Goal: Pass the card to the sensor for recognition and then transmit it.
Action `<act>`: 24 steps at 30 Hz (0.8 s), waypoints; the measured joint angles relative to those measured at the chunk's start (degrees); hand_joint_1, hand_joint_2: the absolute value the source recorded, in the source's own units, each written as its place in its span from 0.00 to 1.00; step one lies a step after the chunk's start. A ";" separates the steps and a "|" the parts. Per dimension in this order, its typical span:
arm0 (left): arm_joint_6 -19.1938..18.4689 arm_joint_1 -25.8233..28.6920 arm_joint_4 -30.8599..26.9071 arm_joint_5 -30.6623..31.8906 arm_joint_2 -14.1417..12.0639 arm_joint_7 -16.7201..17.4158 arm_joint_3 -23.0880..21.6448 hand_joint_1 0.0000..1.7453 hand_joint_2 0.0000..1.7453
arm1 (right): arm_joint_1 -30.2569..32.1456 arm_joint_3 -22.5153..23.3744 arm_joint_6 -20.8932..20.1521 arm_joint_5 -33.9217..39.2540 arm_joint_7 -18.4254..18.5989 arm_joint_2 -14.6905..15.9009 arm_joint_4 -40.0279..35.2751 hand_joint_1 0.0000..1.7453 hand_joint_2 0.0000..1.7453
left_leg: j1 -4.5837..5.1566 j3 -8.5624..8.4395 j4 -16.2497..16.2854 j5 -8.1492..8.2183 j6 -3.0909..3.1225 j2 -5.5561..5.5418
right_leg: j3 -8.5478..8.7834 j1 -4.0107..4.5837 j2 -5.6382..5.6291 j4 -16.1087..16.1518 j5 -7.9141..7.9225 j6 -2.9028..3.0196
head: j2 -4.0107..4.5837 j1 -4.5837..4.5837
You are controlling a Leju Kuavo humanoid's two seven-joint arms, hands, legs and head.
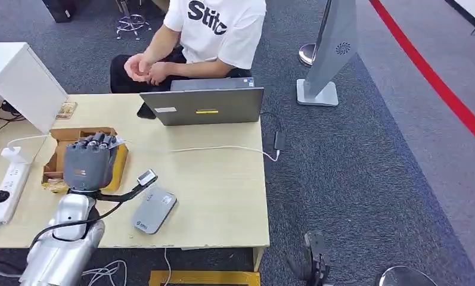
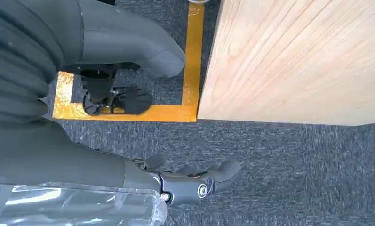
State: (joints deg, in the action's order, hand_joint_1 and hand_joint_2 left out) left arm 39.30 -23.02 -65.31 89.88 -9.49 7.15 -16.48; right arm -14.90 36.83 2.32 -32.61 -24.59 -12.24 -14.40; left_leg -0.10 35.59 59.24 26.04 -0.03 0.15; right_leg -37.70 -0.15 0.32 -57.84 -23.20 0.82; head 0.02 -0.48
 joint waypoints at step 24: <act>0.55 -1.77 1.16 -0.09 -1.64 -1.49 1.81 1.00 1.00 | -0.04 -0.24 1.16 -0.94 0.55 -0.13 0.04 0.00 1.00 | 0.00 0.02 0.00 0.01 0.01 -0.01 | 0.00 0.00 0.01 0.00 -0.01 -0.01 | 0.00 0.02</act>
State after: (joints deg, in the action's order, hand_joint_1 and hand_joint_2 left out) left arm 39.85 -24.78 -64.15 89.79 -11.13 5.66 -14.67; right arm -14.94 36.59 3.48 -33.55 -24.04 -12.37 -14.36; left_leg -0.10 35.61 59.24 26.05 -0.02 0.14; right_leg -37.70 -0.15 0.33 -57.84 -23.21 0.81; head 0.02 -0.46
